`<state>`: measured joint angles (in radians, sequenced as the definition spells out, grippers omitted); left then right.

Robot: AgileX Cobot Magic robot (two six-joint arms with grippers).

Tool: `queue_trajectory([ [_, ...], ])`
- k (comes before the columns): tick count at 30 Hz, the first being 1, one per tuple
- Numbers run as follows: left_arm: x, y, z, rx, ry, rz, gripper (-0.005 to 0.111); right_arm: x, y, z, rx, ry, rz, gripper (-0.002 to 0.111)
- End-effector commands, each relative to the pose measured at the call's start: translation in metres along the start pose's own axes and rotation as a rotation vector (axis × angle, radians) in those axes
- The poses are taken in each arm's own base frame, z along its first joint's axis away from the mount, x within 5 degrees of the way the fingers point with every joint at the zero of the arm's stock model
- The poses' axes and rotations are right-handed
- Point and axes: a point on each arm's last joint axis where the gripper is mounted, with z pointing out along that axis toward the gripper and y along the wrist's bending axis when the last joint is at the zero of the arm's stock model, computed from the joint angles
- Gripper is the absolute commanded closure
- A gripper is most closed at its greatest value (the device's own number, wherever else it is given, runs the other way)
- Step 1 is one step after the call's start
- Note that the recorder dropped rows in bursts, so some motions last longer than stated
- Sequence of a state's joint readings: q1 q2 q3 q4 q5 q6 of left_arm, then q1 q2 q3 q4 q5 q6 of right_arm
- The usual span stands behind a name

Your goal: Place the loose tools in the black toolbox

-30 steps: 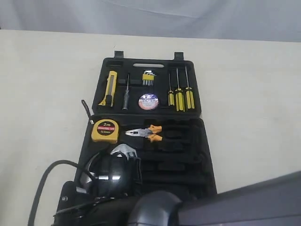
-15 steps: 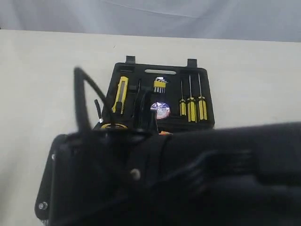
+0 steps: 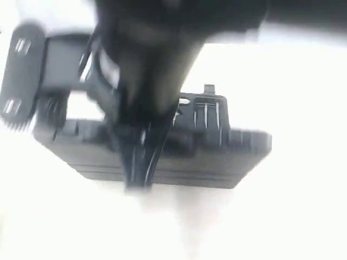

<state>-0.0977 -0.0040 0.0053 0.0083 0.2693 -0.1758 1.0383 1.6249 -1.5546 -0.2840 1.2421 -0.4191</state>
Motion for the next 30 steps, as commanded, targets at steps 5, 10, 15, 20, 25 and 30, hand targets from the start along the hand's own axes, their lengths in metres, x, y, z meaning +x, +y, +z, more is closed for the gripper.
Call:
queue_trajectory([
  [5, -0.001, -0.001, 0.000, 0.007, 0.003, -0.007, 0.107, 0.045, -0.104, 0.036, -0.022, 0.002, -0.120, 0.109],
  [10, -0.001, -0.001, 0.000, 0.007, 0.003, -0.007, 0.107, 0.068, -0.138, 0.099, -0.062, 0.062, -0.077, 0.109],
  [15, -0.001, -0.001, 0.000, 0.007, 0.003, -0.007, 0.107, 0.077, -0.152, 0.154, -0.036, 0.065, -0.044, 0.109],
  [20, -0.001, -0.001, 0.000, 0.007, 0.003, -0.007, 0.107, 0.081, -0.161, 0.197, 0.017, 0.037, 0.067, 0.109],
  [25, -0.001, -0.001, 0.000, 0.007, 0.003, -0.007, 0.107, 0.081, -0.159, 0.223, 0.030, 0.043, 0.124, 0.109],
  [30, -0.001, -0.001, 0.000, 0.007, 0.003, -0.007, 0.107, 0.082, -0.158, 0.227, 0.022, 0.046, 0.148, 0.109],
])
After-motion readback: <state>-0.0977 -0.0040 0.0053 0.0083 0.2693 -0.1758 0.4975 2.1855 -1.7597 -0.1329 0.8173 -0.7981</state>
